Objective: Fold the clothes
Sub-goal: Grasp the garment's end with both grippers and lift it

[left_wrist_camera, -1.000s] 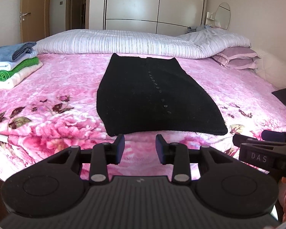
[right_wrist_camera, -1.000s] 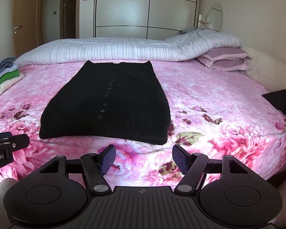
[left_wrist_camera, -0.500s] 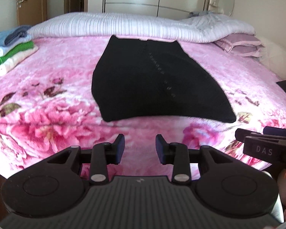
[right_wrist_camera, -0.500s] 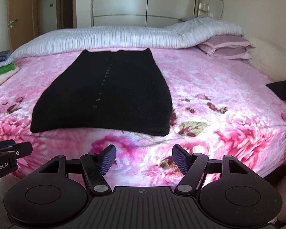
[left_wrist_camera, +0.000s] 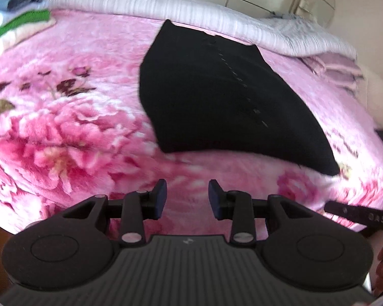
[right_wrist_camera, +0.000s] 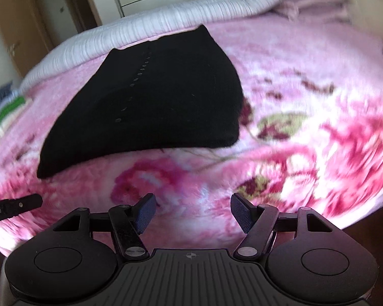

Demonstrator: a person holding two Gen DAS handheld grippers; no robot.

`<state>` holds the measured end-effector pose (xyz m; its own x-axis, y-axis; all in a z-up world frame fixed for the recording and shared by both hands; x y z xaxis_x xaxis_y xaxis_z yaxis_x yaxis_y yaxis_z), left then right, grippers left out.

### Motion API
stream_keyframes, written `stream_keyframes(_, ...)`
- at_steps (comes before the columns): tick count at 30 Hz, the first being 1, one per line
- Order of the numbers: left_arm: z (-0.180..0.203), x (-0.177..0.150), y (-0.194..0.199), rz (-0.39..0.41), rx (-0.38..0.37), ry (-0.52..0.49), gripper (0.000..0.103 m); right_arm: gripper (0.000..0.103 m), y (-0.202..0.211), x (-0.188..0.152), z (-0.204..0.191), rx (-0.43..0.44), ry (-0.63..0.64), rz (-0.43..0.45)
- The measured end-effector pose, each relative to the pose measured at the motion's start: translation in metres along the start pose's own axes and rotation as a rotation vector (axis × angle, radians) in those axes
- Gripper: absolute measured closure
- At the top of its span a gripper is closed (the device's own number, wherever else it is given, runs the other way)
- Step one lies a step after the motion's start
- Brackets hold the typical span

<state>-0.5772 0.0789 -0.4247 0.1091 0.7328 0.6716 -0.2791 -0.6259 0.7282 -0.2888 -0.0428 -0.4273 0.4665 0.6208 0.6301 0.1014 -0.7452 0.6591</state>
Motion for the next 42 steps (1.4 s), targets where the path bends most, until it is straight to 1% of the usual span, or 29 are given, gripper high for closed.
stream_keyframes(4,-0.024,0.012,-0.012,-0.027,-0.056,0.078,0.072,0.034,0.007,0.011,0.037,0.105,-0.138,0.010)
stream_keyframes(8,-0.052,0.029,-0.032,-0.095,-0.142,0.223,0.071,0.034,0.014,0.029,0.075,0.198,-0.266,0.042)
stream_keyframes(11,-0.065,0.041,-0.045,-0.121,-0.201,0.306,0.071,0.034,0.017,0.046,0.095,0.254,-0.314,0.072)
stream_keyframes(15,-0.069,0.052,-0.063,-0.138,-0.233,0.349,0.070,0.034,0.011,0.064,0.111,0.316,-0.351,0.093)
stream_keyframes(18,-0.071,0.057,-0.077,-0.159,-0.267,0.387,0.070,0.035,-0.003,0.071,0.121,0.351,-0.408,0.079)
stream_keyframes(21,-0.074,0.057,-0.091,-0.199,-0.334,0.442,0.070,0.035,-0.018,0.073,0.126,0.377,-0.450,0.052)
stream_keyframes(24,-0.075,0.057,-0.103,-0.228,-0.370,0.462,0.069,0.035,-0.029,0.075,0.130,0.397,-0.476,0.035)
stream_keyframes(27,-0.074,0.060,-0.114,-0.234,-0.400,0.475,0.070,0.038,-0.036,0.081,0.134,0.426,-0.506,0.022)
stream_keyframes(29,-0.072,0.062,-0.119,-0.231,-0.415,0.474,0.070,0.048,-0.044,0.085,0.136,0.446,-0.515,0.016)
stream_keyframes(30,-0.072,0.063,-0.122,-0.230,-0.423,0.473,0.070,0.055,-0.048,0.086,0.137,0.456,-0.525,0.015)
stream_keyframes(34,-0.068,0.069,-0.130,-0.228,-0.453,0.474,0.071,0.067,-0.064,0.089,0.142,0.494,-0.568,0.014)
stream_keyframes(36,-0.067,0.072,-0.132,-0.228,-0.464,0.472,0.074,0.069,-0.068,0.090,0.143,0.505,-0.580,0.015)
stream_keyframes(38,-0.068,0.075,-0.132,-0.217,-0.468,0.458,0.085,0.071,-0.066,0.090,0.143,0.504,-0.563,0.014)
stream_keyframes(39,-0.069,0.075,-0.131,-0.212,-0.468,0.454,0.086,0.073,-0.064,0.088,0.143,0.505,-0.553,0.011)
stream_keyframes(42,-0.076,0.071,-0.131,-0.207,-0.464,0.455,0.086,0.073,-0.057,0.084,0.145,0.511,-0.528,0.005)
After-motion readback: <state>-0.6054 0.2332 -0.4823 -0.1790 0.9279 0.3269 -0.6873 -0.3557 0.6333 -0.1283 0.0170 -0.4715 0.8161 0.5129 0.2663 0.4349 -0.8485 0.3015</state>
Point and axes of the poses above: each gripper's, at about its wrist camera, not at the fingertips, and y roughly against the way its jaws point, z to its right, x to its top, the point moved 2 cm from there along -y, roughly the way its jaws point, and after that the axes turned 11 degrees about x, right-handed, at the moved point
